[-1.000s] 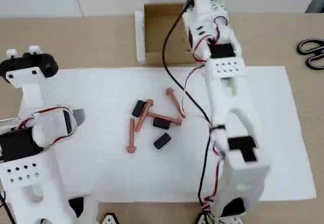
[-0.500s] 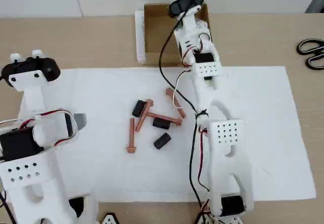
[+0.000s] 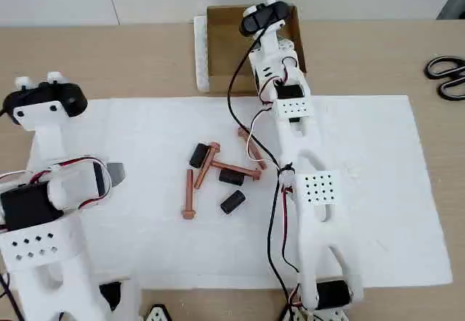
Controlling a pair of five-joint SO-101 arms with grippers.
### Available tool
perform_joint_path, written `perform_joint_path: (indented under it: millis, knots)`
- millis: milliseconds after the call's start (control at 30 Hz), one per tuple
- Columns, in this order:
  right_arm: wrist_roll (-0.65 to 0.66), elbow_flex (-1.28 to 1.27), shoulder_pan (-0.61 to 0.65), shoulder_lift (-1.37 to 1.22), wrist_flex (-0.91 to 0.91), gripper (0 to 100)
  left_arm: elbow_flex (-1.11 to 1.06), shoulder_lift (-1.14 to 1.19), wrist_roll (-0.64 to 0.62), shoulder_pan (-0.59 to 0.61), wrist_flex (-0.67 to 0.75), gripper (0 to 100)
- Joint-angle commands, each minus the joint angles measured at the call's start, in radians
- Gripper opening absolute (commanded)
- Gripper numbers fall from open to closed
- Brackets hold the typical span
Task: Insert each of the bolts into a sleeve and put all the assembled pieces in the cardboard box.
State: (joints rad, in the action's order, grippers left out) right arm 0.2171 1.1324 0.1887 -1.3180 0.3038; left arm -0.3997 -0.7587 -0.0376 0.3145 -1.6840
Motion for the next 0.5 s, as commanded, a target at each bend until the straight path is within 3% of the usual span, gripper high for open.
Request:
perform_joint_path:
  millis: [0,167,300,467]
  knots:
    - [0.009,0.068,-0.004,-0.001,-0.018,11.0,0.004,-0.008,0.032,-0.002,-0.005,24]
    - [0.009,0.071,-0.004,-0.004,-0.016,21.7,0.004,-0.008,0.032,-0.002,-0.008,24]
    - [0.009,0.112,-0.002,-0.001,-0.018,22.2,0.004,-0.008,0.032,-0.002,-0.018,24]
    - [0.009,0.367,-0.001,-0.001,0.071,22.1,0.004,-0.008,0.032,-0.002,-0.018,24]
